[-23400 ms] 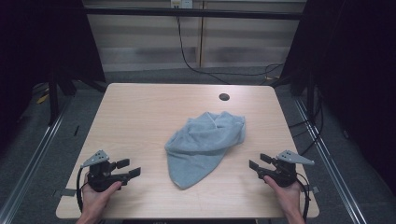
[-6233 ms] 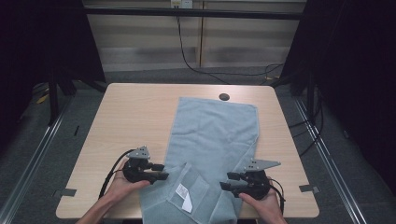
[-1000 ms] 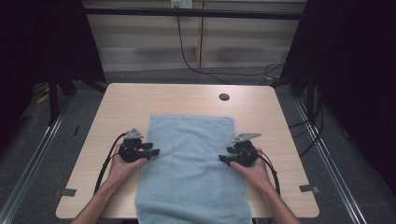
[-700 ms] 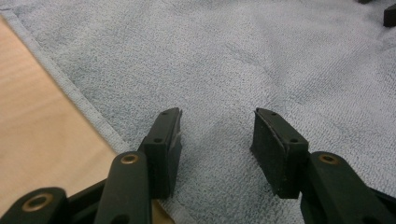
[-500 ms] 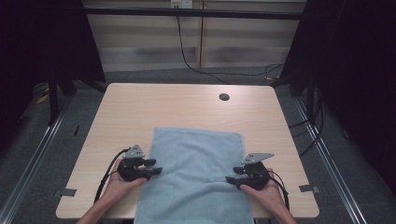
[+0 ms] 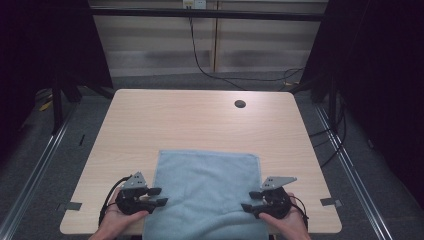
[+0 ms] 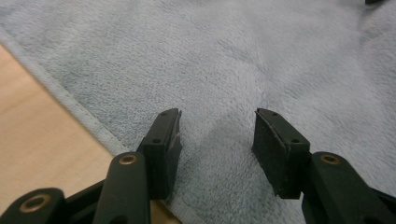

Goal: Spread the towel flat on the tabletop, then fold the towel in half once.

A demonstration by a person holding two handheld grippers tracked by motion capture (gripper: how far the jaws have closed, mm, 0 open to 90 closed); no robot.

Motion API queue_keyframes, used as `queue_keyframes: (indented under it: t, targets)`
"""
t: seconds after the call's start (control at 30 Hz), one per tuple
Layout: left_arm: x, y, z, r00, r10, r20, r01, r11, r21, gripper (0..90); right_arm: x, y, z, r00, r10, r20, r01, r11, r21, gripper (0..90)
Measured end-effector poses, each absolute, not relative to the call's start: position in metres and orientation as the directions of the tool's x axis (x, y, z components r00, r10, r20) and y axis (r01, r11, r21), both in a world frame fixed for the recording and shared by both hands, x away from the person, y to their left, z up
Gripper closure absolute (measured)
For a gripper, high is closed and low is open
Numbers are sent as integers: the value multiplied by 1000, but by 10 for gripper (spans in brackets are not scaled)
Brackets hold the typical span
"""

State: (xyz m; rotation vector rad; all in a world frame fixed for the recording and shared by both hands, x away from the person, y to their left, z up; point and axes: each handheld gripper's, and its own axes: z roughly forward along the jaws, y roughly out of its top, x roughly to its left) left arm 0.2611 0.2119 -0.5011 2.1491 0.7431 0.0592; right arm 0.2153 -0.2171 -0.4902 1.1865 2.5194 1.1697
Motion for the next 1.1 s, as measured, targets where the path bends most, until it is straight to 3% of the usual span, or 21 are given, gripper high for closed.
queue_keyframes:
  t: [0.13, 0.43, 0.87, 1.03, 1.1]
  targets:
    - [277, 207, -499, 806, 569, -160, 469, -451, 759, 495, 246, -227, -481, -646, 742, 182, 591, 335, 733, 436]
    - [294, 206, -504, 798, 578, -171, 487, -452, 747, 489, 318, -238, -491, -555, 814, 171, 629, 276, 727, 425]
    - [295, 208, -506, 805, 566, -176, 481, -450, 753, 487, 331, -236, -507, -522, 850, 72, 610, 313, 728, 421]
    - [294, 207, -506, 806, 566, -177, 481, -451, 752, 483, 327, -231, -507, -518, 855, 27, 600, 341, 724, 515]
    - [294, 208, -505, 808, 563, -175, 480, -456, 750, 477, 326, -229, -506, -532, 846, 36, 596, 344, 726, 649]
